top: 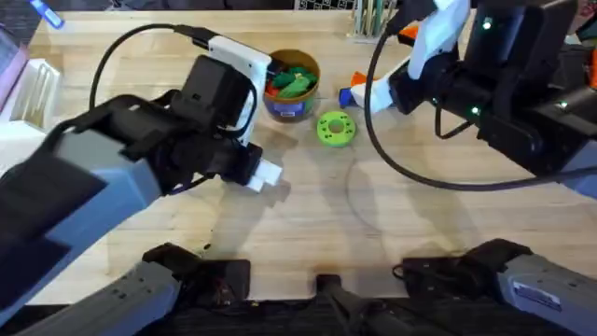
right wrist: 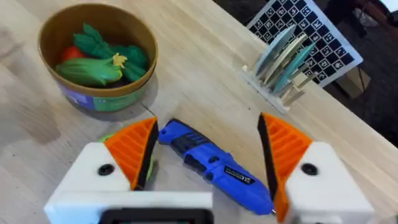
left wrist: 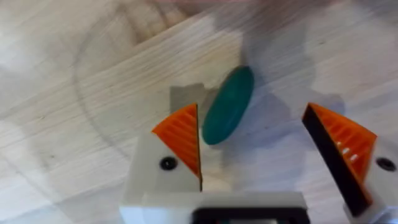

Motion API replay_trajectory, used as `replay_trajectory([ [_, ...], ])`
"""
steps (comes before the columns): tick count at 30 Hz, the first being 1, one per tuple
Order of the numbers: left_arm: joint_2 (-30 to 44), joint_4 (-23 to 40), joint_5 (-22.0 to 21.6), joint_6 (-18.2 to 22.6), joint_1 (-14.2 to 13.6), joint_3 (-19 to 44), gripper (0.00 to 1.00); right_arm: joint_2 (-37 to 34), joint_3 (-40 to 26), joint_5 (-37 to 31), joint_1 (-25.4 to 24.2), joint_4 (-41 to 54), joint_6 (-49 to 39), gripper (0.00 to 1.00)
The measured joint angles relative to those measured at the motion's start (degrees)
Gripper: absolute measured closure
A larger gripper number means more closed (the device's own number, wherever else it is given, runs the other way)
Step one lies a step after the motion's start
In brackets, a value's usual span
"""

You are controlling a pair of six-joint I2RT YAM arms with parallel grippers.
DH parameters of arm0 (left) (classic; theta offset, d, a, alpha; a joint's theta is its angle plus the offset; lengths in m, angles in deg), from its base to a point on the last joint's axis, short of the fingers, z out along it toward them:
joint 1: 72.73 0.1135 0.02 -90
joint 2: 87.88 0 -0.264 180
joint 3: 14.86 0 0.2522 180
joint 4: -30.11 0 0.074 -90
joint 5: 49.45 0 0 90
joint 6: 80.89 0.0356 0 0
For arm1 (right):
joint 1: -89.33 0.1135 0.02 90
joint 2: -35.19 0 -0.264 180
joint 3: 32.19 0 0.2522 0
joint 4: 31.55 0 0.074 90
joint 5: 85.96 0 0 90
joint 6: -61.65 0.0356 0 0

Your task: Pick up the gripper from the table and insert it into the empty holder that is missing its gripper. Then pick up a screw, insert it into the mounting hole, and use the screwdriver to tighten it. Finally, clean up the table by picking up the vegetable and placing it into the bucket.

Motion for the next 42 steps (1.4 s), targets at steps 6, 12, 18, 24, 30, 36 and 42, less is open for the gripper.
replay_trajectory([
  [6, 7.6, -1.0, -4.3, 0.0, 0.0, 0.0, 0.015, 0.0, 0.0, 0.0, 0.0, 0.0, 0.0, 0.073],
  [12, 13.3, -0.8, -5.1, 0.8, 0.0, 0.4, 0.086, 0.0, 0.0, 0.0, 0.0, 0.0, 0.0, 0.073],
  [18, 13.3, -0.9, -5.8, 1.5, -0.2, 0.8, 0.883, 0.0, 0.0, 0.0, 0.0, 0.0, 0.0, 0.073],
  [24, 13.3, 0.3, -5.9, 1.7, -0.2, 1.5, 0.977, 0.0, 0.0, 0.0, 0.0, 0.0, 0.0, 0.073],
  [30, 13.4, 8.8, -5.7, 1.7, -0.2, 10.8, 0.978, 0.0, 0.0, 0.0, 0.0, 0.0, 0.0, 0.073],
  [36, 13.3, 2.6, -5.7, 1.6, -0.2, 23.6, 0.978, 0.0, 0.0, 0.0, 0.0, 0.0, 0.0, 0.073],
  [42, 14.4, -14.0, -5.7, -2.1, -0.2, 24.3, 0.978, 0.0, 0.0, 0.0, 0.0, 0.0, 0.0, 0.073],
])
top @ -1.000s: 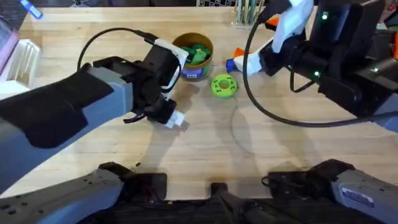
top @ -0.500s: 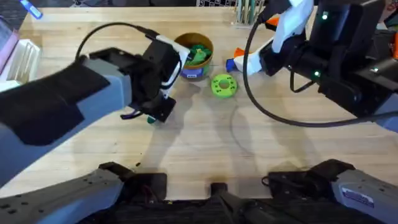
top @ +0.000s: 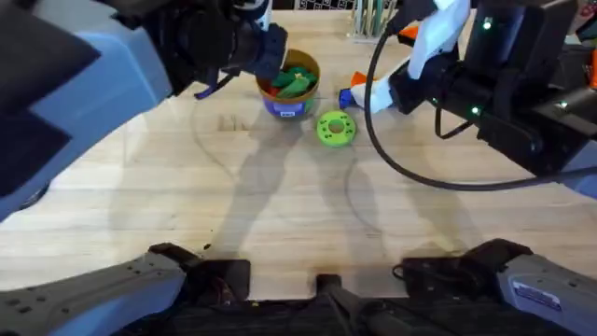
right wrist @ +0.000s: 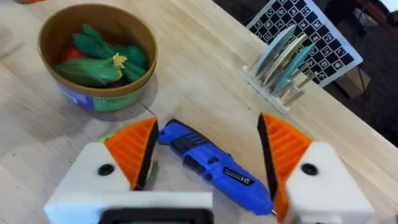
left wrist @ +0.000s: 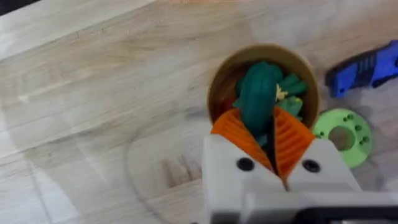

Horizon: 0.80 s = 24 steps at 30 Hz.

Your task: Pick up the gripper from the table and insert it into the empty holder that is missing its gripper. Then pick up a screw, insert it into the mounting hole, and use the screwdriver to tighten it. Finally, clean up the table by picking up the vegetable and placing it into the bucket.

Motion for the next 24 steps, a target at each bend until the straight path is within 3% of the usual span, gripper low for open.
replay_trajectory([
  [4, 4.0, -5.1, 0.0, -1.4, 0.0, 0.0, 0.978, 0.0, 0.0, 0.0, 0.0, 0.0, 0.0, 0.073],
  [9, 9.7, -5.7, 0.0, -2.0, 0.0, -0.1, 0.969, 0.0, 0.0, 0.0, 0.0, 0.0, 0.0, 0.073],
  [10, 10.4, -5.7, 0.0, -2.0, 0.0, -0.1, 0.873, 0.0, 0.0, 0.0, 0.0, 0.0, 0.0, 0.073],
  [15, 10.9, -5.9, 0.0, -2.5, 0.0, -0.3, 0.133, 0.0, 0.0, 0.0, 0.0, 0.0, 0.0, 0.073],
  [17, 10.8, -6.0, 0.0, -2.5, 0.0, -0.3, 0.083, 0.0, 0.0, 0.0, 0.0, 0.0, 0.0, 0.072],
  [24, 5.2, -5.5, 0.2, -2.5, 0.0, -0.3, 0.074, 0.4, -0.2, 0.0, 0.0, 1.7, 5.3, 0.072],
])
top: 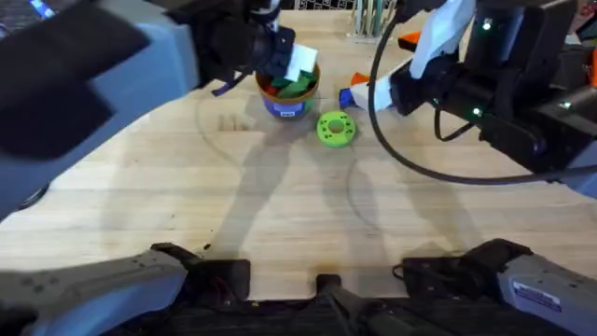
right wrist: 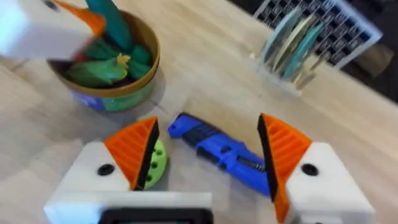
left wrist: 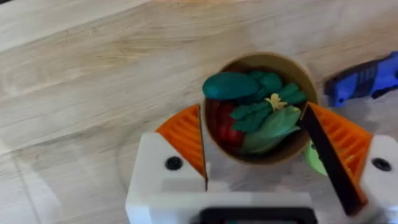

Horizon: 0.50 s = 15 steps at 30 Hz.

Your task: Pick up the gripper from the table and insert it into the empty holder that is missing its gripper. Then pick up a screw, insert it into the mounting hole, and use the screwdriver to tighten it. Finally, clean up the table by picking up the vegetable and placing it into the bucket.

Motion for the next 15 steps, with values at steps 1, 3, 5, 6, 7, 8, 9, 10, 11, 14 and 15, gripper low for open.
replay_trajectory([
  [1, -2.1, 0.8, 0.0, 0.0, 0.0, 0.0, 0.074, 0.4, -0.4, 0.0, 0.0, 1.9, 1.4, 0.070],
  [3, -6.9, 3.1, 0.0, 0.0, 0.0, 0.0, 0.074, 1.5, -1.7, 0.0, 0.0, 7.2, 3.8, 0.070],
  [5, -11.8, 6.0, 0.0, 0.0, 0.0, 0.1, 0.074, 3.0, -4.3, 0.0, 0.0, 14.0, 5.4, 0.070],
  [6, -14.2, 7.7, 0.0, 0.0, 0.0, 0.1, 0.074, 3.7, -5.8, 0.0, 0.0, 17.1, 5.9, 0.070],
  [7, -16.6, 9.6, 0.0, 0.0, 0.0, 0.3, 0.074, 4.4, -7.7, 0.0, 0.0, 20.7, 6.4, 0.070],
  [8, -19.1, 11.7, 0.0, 0.0, 0.0, 0.4, 0.074, 5.0, -9.3, 0.0, 0.0, 23.5, 6.7, 0.070],
  [9, -20.9, 13.2, 0.0, 0.0, 0.0, 0.4, 0.074, 5.6, -11.3, 0.0, 0.0, 26.8, 7.0, 0.070],
  [10, -23.0, 15.2, 0.0, 0.0, 0.0, 0.4, 0.074, 6.3, -12.8, 0.1, 0.0, 29.3, 7.2, 0.070],
  [11, -24.7, 16.8, 0.0, 0.0, 0.0, 0.4, 0.074, 6.9, -14.4, 0.1, 0.0, 32.0, 7.4, 0.070],
  [14, -28.9, 21.3, 0.0, 0.0, 0.0, 0.5, 0.074, 9.1, -17.2, 0.2, 0.0, 37.5, 7.8, 0.070],
  [15, -30.0, 22.7, 0.0, 0.0, 0.0, 0.5, 0.074, 10.0, -17.6, 0.2, 0.0, 38.5, 7.9, 0.070],
])
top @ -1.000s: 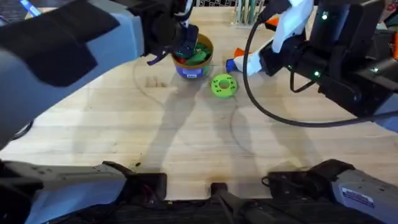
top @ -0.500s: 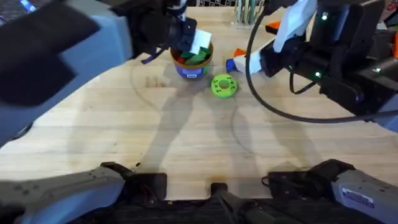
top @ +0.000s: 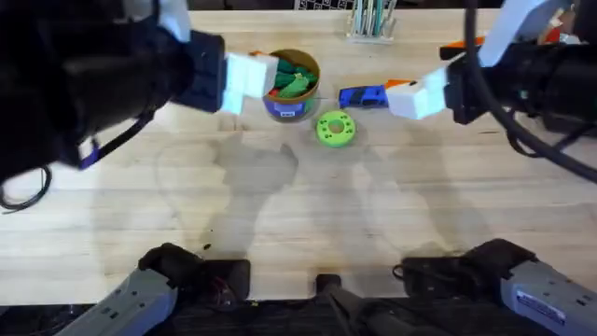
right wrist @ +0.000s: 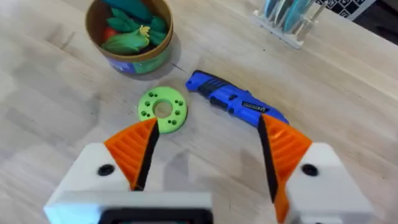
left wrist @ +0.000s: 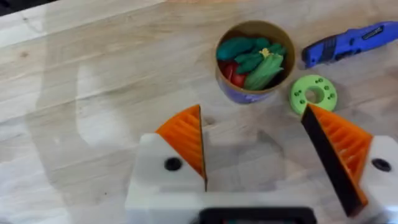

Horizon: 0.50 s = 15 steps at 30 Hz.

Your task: Pick up the gripper from the table and insert it into the empty holder that is missing its gripper. Then pick up a screw, insert it into the mounting hole, and use the screwdriver to tighten it. Finally, clean up the table by picking up the vegetable and placing it into the bucket.

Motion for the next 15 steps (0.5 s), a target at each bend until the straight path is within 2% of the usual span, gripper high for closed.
replay_trajectory([
  [6, -4.8, 6.0, 0.0, 0.0, 0.0, 0.0, 0.071, 3.9, -0.2, 0.0, 0.0, 1.9, 0.1, 0.070],
  [15, -5.1, 8.9, 0.0, 0.0, 0.0, 0.0, 0.070, 5.2, -0.2, 0.0, 0.0, 3.9, 0.2, 0.070],
])
